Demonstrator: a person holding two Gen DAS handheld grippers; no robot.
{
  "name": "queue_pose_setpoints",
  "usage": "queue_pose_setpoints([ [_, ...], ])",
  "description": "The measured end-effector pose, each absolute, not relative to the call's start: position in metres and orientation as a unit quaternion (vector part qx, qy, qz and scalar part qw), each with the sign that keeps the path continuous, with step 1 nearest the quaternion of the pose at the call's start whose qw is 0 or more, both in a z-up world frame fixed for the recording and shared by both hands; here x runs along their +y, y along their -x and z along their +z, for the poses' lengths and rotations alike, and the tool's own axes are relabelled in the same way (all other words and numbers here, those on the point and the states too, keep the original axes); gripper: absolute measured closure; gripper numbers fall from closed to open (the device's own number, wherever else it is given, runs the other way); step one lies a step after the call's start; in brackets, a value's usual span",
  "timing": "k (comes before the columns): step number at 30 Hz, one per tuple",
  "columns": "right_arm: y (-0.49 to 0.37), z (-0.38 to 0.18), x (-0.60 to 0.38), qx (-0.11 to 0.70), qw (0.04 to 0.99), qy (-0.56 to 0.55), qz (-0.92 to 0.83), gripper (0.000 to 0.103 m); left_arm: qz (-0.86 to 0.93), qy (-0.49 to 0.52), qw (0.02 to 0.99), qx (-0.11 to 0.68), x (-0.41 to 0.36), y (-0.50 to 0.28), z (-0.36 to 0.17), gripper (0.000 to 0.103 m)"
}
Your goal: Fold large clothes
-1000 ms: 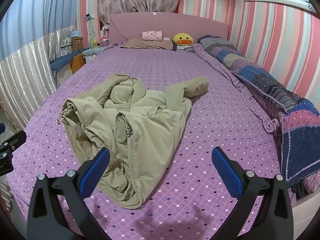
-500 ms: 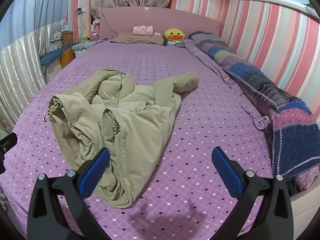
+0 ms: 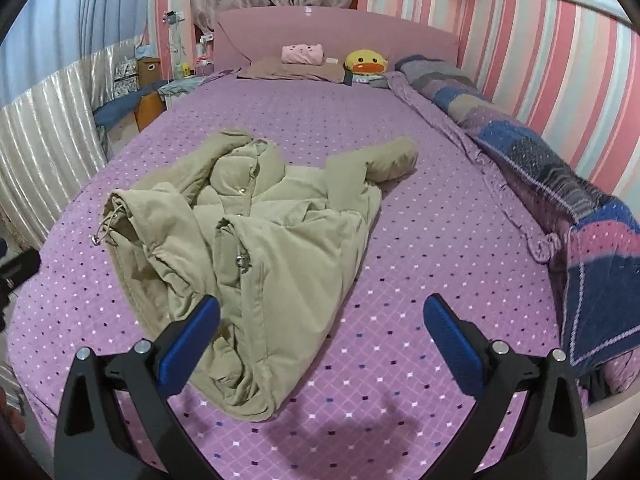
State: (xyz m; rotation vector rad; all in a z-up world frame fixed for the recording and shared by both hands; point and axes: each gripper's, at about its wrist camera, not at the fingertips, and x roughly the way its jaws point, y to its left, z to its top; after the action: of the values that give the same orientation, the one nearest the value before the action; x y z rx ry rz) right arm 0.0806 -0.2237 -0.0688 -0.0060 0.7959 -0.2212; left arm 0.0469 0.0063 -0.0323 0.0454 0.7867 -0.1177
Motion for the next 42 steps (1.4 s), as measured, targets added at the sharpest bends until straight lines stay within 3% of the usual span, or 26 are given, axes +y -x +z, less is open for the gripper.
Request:
queue_pose_setpoints([
  [4, -0.083, -0.069, -0.228, 0.391, 0.914, -0.008, -0.106, 0.002, -0.051, -0.024, 0.934, 0.353, 0.004, -0.041, -0.029, 0.003],
  [8, -0.084, -0.069, -0.230, 0.387, 0.917, -0.013, -0.099, 0.002, -0.076, -0.046, 0.913, 0.398, -0.005, -0.052, -0.038, 0.003],
  [35, -0.154, -0.113, -0.215, 0.428, 0.902, 0.013, -0.057, 0.002, -0.077, -0.048, 0.892, 0.443, 0.005, -0.142, -0.106, 0.003],
  [38, -0.161, -0.120, -0.211, 0.433, 0.899, 0.036, -0.056, 0.007, -0.088, -0.052, 0.886, 0.452, 0.004, -0.152, -0.117, 0.006],
  [42, -0.174, -0.133, -0.209, 0.451, 0.891, 0.046, -0.042, 0.019, -0.097, -0.066, 0.878, 0.465, -0.003, -0.163, -0.128, 0.021],
])
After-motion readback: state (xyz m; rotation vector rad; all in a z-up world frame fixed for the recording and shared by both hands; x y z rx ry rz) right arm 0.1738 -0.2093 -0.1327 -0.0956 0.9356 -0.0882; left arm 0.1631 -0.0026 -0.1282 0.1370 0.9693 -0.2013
